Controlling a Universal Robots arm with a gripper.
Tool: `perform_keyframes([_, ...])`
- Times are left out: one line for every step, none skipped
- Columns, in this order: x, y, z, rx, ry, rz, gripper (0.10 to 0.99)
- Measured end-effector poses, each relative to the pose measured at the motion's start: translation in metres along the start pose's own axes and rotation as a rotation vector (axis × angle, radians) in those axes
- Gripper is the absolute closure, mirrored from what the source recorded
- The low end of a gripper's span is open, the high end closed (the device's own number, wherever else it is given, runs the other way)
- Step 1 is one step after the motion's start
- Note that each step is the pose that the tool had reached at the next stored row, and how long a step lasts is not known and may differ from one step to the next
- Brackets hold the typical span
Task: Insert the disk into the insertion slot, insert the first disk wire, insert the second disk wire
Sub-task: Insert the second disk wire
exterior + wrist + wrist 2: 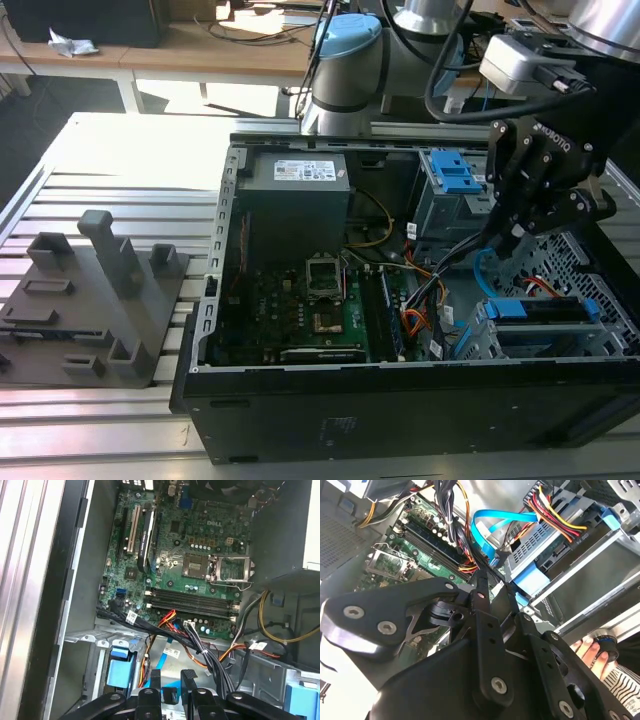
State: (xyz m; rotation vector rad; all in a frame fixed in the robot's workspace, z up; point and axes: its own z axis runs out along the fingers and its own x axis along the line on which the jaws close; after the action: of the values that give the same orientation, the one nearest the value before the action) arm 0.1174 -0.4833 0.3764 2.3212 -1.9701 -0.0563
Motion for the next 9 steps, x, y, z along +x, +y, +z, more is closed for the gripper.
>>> perform_keyframes([-0.0008,-0.0011,0.0006,0.0,0.0021,-0.002,0.784])
perform_keyframes([-0.0023,-0.0032,0.0018,-0.001,0.0067,-0.004,0.784])
perform_keyframes([-0.0042,-0.0061,0.0037,-0.002,0.0151,-0.007,0.784])
perform_keyframes([-0.0049,-0.0071,0.0044,-0.003,0.0182,-0.008,0.784])
perform_keyframes([-0.0057,-0.0083,0.0053,-0.003,0.022,-0.009,0.784])
perform_keyframes([-0.0068,-0.01,0.0065,-0.004,0.0273,-0.011,0.784])
perform_keyframes([-0.0075,-0.0111,0.0073,-0.005,0.0312,-0.012,0.784])
perform_keyframes([-0.0083,-0.0127,0.0084,-0.006,0.0381,-0.013,0.784])
perform_keyframes([-0.0088,-0.0138,0.0092,-0.007,0.0441,-0.014,0.784])
